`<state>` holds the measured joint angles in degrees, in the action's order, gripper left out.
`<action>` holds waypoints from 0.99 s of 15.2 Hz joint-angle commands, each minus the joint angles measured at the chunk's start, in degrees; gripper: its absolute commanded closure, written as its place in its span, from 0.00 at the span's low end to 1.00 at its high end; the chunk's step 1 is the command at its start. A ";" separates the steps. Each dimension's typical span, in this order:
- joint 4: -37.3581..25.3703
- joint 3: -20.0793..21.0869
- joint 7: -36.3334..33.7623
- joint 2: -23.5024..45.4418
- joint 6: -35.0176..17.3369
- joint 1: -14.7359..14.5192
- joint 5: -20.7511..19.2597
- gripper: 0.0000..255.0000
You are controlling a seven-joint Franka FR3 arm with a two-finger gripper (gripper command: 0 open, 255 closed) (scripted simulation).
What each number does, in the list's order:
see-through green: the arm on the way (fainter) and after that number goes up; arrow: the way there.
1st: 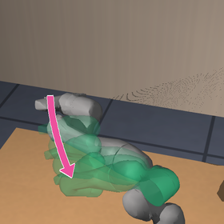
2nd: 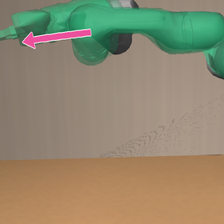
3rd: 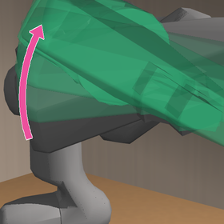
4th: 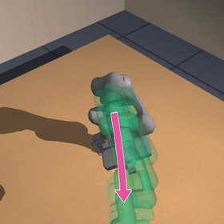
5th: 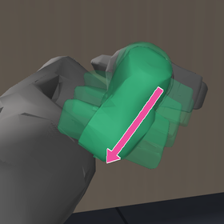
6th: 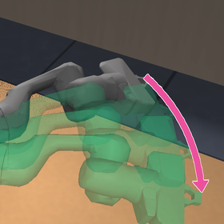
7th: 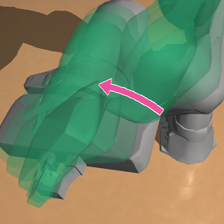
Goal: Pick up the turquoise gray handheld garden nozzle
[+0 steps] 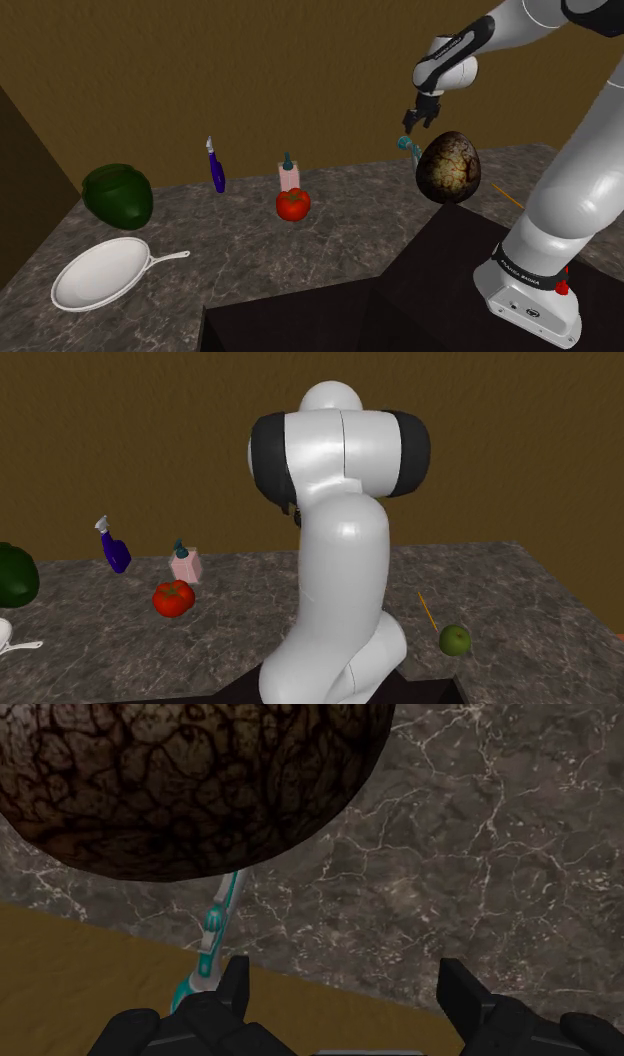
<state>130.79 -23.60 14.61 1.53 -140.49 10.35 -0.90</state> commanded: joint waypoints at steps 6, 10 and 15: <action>-8.35 0.06 6.80 15.48 -5.25 4.65 10.73 0.00; -14.46 1.76 9.38 23.90 -6.60 8.73 15.59 0.00; -19.41 3.58 10.84 30.83 -8.09 12.11 18.74 0.00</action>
<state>111.70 -20.33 25.16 31.53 -148.06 22.05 17.39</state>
